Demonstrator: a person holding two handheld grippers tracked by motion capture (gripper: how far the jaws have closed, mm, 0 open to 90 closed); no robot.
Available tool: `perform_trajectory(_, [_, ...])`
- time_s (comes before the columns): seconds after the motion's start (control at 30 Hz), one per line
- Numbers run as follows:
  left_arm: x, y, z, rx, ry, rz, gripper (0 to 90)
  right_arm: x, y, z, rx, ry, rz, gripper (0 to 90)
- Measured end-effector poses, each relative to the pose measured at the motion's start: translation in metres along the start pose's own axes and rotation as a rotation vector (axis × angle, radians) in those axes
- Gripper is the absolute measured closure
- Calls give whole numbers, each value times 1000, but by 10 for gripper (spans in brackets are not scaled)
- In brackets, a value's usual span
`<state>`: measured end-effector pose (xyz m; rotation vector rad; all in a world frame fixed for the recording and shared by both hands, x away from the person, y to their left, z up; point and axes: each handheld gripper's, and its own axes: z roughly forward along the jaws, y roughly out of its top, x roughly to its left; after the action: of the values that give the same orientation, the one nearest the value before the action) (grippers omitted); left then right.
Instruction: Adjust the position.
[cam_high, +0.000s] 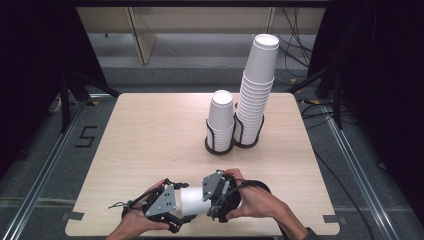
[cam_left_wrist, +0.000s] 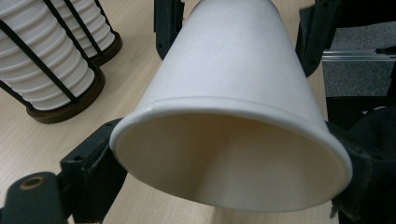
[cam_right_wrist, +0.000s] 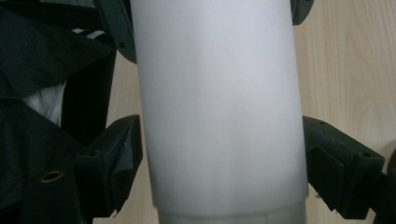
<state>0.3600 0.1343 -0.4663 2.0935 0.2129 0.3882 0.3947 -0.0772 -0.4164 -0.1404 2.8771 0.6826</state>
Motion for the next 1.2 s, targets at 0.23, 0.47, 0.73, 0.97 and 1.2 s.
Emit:
perform_trajectory(0.23, [-2, 0, 2, 23, -9, -4, 102, 2, 5, 9, 57, -12, -75, 224])
perform_trajectory(0.47, [3, -5, 0, -119, -3, -96, 56, -2, -5, 3, -37, 29, 8, 229])
perform_trajectory(0.73, [10, -9, -4, -274, -18, -256, 55, -20, -27, -5, -244, 130, 77, 230])
perform_trajectory(0.97, [13, -9, -7, -319, -15, -340, 37, -24, -32, -11, -327, 150, 126, 229])
perform_trajectory(1.2, [12, -8, -7, -353, -22, -354, 37, -23, -28, -6, -371, 168, 139, 228])
